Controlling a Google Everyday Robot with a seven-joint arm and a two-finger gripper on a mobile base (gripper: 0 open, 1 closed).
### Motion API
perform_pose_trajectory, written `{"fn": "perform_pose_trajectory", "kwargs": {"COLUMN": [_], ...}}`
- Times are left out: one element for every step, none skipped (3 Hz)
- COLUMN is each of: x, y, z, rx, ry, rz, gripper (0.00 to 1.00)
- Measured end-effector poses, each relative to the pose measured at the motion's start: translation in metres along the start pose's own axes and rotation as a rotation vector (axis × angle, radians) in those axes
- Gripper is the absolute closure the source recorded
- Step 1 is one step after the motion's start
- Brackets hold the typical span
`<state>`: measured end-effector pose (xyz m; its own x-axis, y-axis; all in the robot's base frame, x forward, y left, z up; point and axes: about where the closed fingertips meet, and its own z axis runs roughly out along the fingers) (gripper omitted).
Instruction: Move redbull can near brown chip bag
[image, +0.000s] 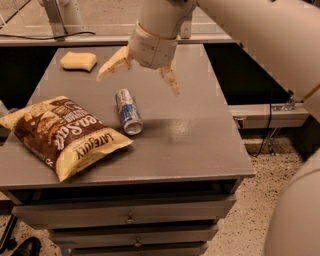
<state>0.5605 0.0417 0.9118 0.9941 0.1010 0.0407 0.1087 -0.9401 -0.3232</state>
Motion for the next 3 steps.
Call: {"fn": "perform_pose_trajectory", "kwargs": {"x": [0.014,0.03,0.032], "y": [0.019,0.052,0.059], "z": [-0.071,-0.127,-0.135], "rx": [0.077,0.182,0.233], "ry": [0.206,0.356,0.376], "rz": [0.024,0.081,0.108], "gripper": [0.0,0.0,0.0]}}
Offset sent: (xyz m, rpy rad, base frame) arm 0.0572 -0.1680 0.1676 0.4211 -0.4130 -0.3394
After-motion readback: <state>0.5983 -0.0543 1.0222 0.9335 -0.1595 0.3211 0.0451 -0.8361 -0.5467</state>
